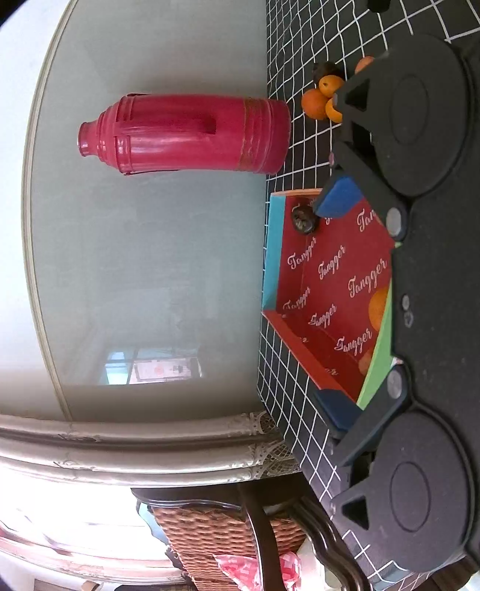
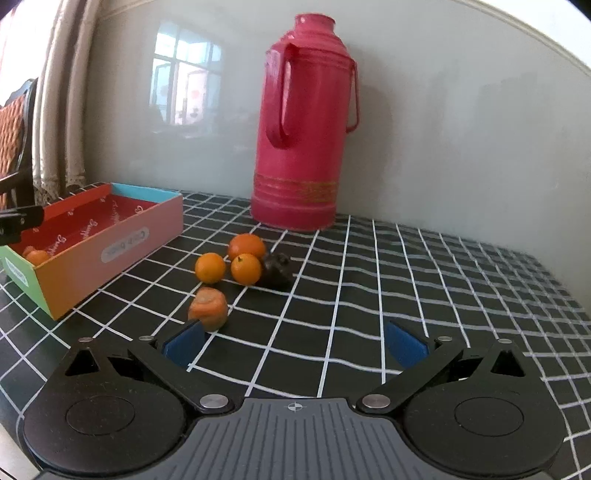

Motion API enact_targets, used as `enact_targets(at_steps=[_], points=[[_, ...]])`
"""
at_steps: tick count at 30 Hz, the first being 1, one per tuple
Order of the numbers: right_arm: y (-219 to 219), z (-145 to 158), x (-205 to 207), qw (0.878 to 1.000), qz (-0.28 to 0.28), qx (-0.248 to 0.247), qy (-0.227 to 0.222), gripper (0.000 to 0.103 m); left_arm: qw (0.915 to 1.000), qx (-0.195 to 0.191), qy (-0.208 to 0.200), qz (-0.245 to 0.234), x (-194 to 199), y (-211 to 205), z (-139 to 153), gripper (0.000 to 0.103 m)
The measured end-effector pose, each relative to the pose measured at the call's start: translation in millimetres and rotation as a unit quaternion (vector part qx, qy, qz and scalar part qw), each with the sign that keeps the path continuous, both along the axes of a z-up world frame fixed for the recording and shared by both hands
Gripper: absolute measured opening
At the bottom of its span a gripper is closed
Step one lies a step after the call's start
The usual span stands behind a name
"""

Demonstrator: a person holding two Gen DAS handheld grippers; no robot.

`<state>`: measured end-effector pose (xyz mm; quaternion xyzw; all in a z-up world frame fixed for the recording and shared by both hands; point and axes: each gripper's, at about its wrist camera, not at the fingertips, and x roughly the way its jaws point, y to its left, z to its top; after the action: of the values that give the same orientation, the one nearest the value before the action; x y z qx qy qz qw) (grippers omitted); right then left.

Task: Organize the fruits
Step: 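Move the right gripper to the peach and close on it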

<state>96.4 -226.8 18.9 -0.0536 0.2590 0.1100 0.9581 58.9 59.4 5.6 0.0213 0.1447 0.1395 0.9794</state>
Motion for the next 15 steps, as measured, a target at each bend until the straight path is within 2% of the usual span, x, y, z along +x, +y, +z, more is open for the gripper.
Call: enact_targets(at_steps=[4, 7, 12, 15], points=[[-3, 2, 2, 1.0, -0.002, 0.031, 0.0, 0.103, 1.0, -0.003, -0.001, 0.0, -1, 2, 0, 0.094], [3, 4, 2, 0.999, -0.003, 0.034, -0.01, 0.103, 1.0, -0.004, -0.001, 0.001, -1, 5, 1, 0.094], [17, -2, 11, 0.998, 0.02, 0.05, 0.029, 0.103, 0.9999, -0.009, 0.0, 0.009, -3, 14, 1, 0.095], [25, 0, 10, 0.998, 0.028, 0.052, 0.015, 0.103, 0.9998, -0.006, 0.003, 0.017, -4, 21, 1, 0.097]])
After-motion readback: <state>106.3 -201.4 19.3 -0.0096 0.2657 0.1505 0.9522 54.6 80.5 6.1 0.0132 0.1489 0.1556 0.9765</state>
